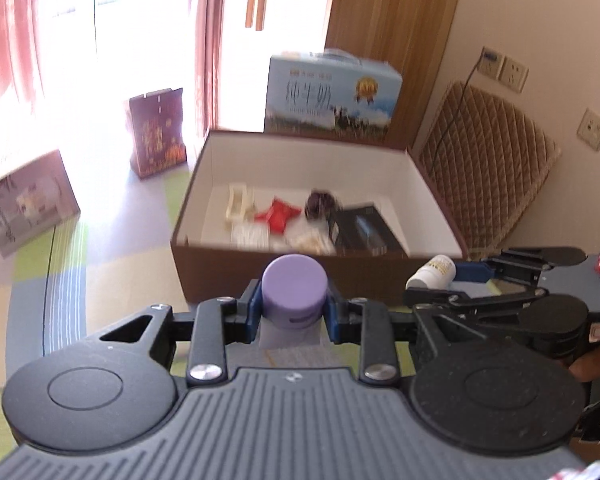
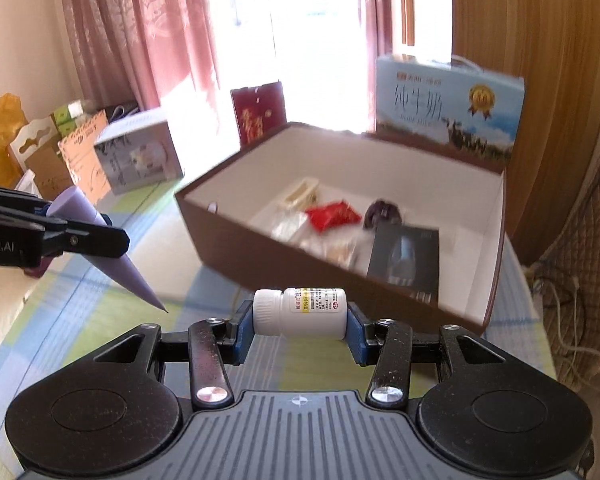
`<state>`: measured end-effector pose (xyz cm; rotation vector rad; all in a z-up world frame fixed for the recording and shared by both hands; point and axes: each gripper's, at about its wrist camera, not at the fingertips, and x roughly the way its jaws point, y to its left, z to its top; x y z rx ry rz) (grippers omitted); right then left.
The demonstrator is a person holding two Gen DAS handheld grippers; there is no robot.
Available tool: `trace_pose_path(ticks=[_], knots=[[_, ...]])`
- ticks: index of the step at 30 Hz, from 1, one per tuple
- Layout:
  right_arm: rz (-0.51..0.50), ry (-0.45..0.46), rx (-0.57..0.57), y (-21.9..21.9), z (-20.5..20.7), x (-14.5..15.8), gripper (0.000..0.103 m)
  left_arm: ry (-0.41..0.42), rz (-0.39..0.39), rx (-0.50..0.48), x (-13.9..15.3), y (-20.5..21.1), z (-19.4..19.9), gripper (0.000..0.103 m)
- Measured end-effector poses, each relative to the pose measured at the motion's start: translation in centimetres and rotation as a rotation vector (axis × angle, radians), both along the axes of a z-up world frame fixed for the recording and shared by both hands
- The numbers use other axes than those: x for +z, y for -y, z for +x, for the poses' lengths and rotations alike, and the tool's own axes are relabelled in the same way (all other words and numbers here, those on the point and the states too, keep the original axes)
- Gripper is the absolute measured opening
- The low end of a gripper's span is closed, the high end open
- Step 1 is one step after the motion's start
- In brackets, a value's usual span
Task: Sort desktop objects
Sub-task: 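Lift the tube and pill bottle and carry them over the cardboard box, lowering inside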
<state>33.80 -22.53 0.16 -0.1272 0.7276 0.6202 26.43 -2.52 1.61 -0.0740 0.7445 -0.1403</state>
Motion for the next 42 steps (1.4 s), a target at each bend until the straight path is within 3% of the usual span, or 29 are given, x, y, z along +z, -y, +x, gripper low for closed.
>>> trace_pose_path(ticks=[9, 15, 26, 42], knots=[[0.015, 0.043, -0.017, -0.2, 4.8, 1.4, 0.044, 0.063, 0.015, -0.013, 3.0, 0.2, 5.2, 0.026], [0.019, 0.062, -0.025, -0.6, 7.6, 1.9, 0.044, 0.048, 0.005, -0.022, 2.9, 0.8, 9.0, 0.026], [-0.03, 0.0, -0.032, -1.3, 11.7, -1.4, 0.044, -0.089, 0.019, -0.041, -2.2, 3.0, 15.4, 0.026], [-0.055, -0.087, -0.045, -0.4, 13.7, -4.2, 0.044, -0.276, 0.079, -0.01, -9.9, 3.3, 19.0, 0.026]])
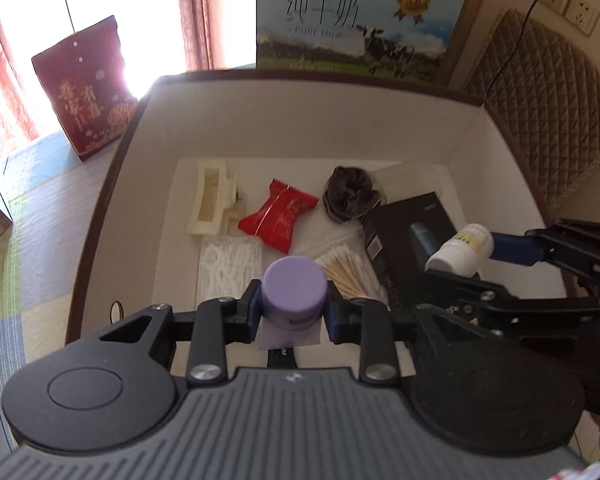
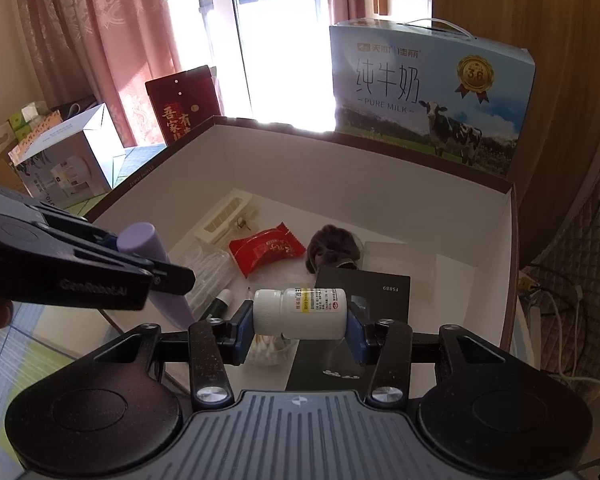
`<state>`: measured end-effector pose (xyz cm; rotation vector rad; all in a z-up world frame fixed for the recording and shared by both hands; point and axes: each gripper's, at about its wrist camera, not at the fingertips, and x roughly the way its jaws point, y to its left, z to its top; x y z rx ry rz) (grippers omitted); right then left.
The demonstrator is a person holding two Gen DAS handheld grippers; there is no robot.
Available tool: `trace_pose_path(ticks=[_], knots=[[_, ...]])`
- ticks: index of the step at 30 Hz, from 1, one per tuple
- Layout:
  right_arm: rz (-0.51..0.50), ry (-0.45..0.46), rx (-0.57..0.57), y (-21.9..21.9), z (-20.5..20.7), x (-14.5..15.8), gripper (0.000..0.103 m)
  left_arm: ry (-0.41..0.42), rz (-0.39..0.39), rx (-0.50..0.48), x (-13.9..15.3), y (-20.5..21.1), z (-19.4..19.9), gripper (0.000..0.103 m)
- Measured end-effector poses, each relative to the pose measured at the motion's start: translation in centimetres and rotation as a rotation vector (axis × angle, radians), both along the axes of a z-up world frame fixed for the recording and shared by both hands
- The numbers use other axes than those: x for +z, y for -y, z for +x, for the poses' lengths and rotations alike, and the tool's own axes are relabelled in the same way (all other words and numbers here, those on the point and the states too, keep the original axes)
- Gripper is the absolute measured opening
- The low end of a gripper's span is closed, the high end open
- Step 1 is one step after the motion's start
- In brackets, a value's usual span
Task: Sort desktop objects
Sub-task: 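Lift the tube and pill bottle and carry them over the cardboard box, lowering inside, then open both tools to release the tube and pill bottle in the box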
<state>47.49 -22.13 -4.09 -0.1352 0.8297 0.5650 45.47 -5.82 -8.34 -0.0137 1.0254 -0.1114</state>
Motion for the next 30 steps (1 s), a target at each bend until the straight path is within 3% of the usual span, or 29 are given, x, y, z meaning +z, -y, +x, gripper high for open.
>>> trace_pose_path(ticks=[8, 20, 30], knots=[[-0.006, -0.021, 0.004, -0.2, 0.5, -0.4, 0.044, -0.037, 0.007, 0.009, -1.5, -0.4, 0.8, 0.026], [-0.006, -0.07, 0.038, -1.7, 1.1, -1.2, 0.044, -0.004, 0.037, 0.034, 1.0, -2.1, 1.8, 0.041], [0.023, -0.118, 0.05, -2.8, 2.1, -2.2, 0.045, -0.002, 0.056, 0.039, 1.4, -2.7, 1.4, 0.051]])
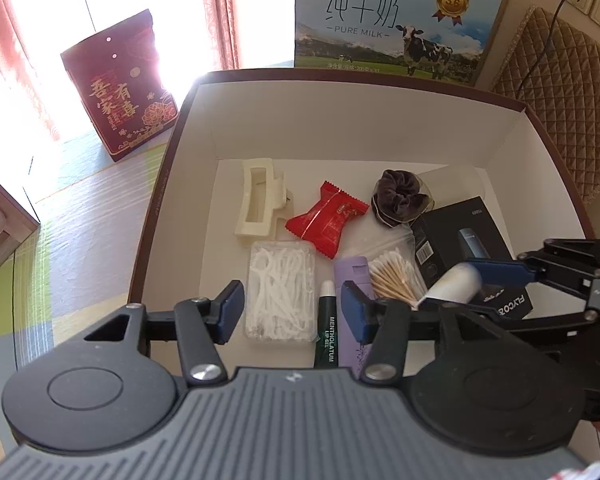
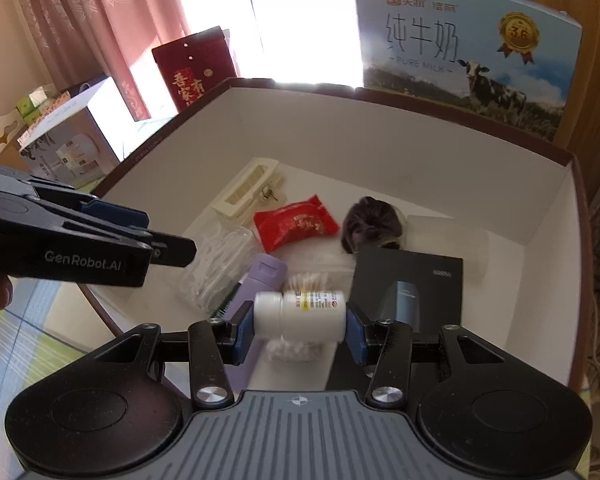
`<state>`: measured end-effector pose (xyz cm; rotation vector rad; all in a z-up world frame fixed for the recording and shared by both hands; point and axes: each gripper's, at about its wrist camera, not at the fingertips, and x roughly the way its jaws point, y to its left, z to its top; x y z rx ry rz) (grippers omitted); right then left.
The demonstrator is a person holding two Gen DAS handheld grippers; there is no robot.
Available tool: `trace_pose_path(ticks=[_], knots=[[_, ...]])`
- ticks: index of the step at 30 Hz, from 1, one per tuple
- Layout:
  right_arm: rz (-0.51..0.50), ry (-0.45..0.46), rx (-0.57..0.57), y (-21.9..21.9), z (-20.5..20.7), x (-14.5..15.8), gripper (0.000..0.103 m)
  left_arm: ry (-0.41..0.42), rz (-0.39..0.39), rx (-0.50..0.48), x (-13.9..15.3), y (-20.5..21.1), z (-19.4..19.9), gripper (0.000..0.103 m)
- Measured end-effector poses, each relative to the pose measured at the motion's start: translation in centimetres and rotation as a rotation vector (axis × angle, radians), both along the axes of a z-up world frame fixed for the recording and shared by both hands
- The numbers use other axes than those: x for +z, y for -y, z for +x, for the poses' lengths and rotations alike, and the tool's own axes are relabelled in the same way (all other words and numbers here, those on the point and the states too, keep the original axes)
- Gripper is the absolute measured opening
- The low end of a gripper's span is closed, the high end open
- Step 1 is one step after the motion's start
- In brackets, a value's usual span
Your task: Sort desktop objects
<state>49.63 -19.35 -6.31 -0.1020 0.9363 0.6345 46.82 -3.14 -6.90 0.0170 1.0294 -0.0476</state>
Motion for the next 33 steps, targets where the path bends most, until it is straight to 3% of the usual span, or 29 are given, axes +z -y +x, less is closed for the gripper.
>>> trace_pose_path(ticks=[3, 7, 13, 16, 33], knots=[[0.007, 0.033, -0.011, 0.0, -0.3, 0.3, 0.074, 0.009, 0.011, 0.004, 0.2, 0.0, -0.3, 0.053], [0.01, 0.05, -0.012, 0.4, -1.0, 0.9, 0.078, 0.019, 0.009, 0.012, 0.7, 0.0, -0.9, 0.062], [-0.008, 0.041, -0.019, 1.5, -2.3, 1.2, 0.096, 0.034, 0.015, 0.023, 1.5, 0.3, -2.2, 0.074], [-0.002, 0.032, -0.042, 2.1, -2.5, 1.6, 0.101, 0.039, 0.019, 0.038, 1.9, 0.5, -2.9, 0.078], [0.019, 0.084, -0.063, 5.1, -6.0, 4.7, 0.101, 0.113, 0.033, 0.118, 4.7, 2.9, -8.2, 0.093]])
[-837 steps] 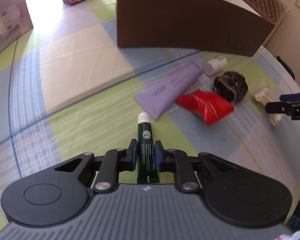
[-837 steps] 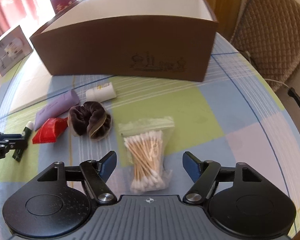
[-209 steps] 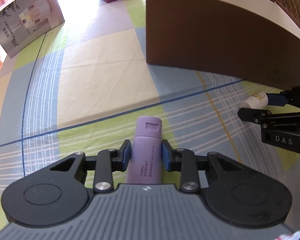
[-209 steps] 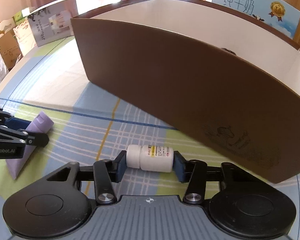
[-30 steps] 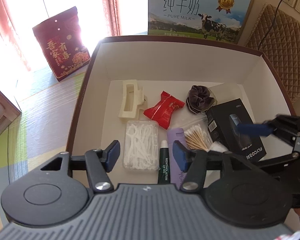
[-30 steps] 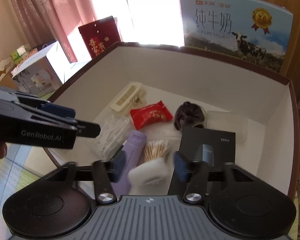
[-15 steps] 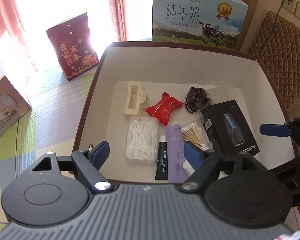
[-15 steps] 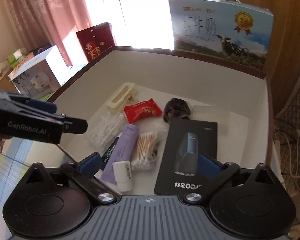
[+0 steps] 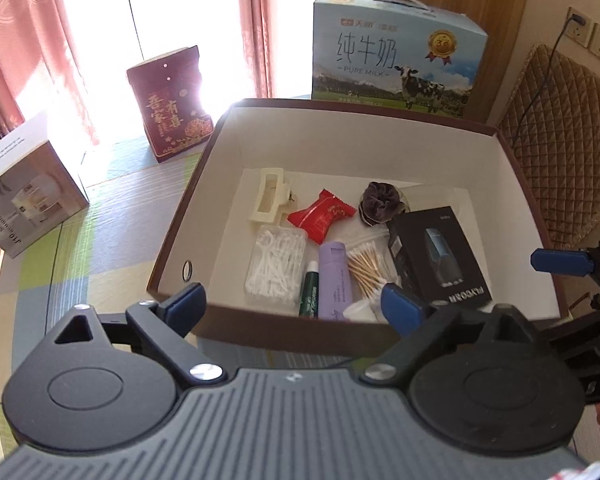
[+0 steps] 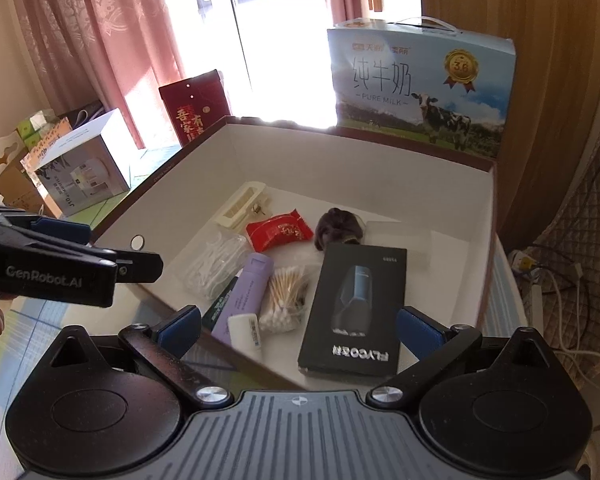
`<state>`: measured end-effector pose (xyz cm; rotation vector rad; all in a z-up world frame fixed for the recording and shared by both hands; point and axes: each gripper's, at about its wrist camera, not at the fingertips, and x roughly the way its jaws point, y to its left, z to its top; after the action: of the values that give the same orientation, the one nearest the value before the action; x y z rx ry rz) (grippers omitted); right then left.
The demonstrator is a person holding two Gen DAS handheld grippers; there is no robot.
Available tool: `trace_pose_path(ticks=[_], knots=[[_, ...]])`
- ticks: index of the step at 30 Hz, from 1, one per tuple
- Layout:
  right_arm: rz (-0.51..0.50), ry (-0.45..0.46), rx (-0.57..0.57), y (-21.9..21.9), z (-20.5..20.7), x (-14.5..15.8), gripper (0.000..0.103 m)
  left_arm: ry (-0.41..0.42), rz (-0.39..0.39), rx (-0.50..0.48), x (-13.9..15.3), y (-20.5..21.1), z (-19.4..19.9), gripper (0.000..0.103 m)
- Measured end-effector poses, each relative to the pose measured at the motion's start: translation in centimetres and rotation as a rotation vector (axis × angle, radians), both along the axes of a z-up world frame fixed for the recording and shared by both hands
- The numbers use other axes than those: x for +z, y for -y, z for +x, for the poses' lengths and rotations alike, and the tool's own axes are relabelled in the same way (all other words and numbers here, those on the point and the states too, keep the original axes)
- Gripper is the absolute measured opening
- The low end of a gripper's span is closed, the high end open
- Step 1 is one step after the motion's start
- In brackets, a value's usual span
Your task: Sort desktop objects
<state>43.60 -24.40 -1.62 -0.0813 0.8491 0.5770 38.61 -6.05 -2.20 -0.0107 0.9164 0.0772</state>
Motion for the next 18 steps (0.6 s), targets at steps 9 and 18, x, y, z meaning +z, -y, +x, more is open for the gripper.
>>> trace_pose_path(ticks=[9, 18], knots=[[0.006, 0.032, 0.026, 1.9, -3.4, 1.1, 0.101, 0.038, 0.017, 0.021, 1.4, 1.1, -4.2, 0.094], [-0.008, 0.039, -0.002, 2.8, -6.7, 1.8, 0.101, 0.09, 0.057, 0.04, 2.7, 2.0, -8.8, 0.099]])
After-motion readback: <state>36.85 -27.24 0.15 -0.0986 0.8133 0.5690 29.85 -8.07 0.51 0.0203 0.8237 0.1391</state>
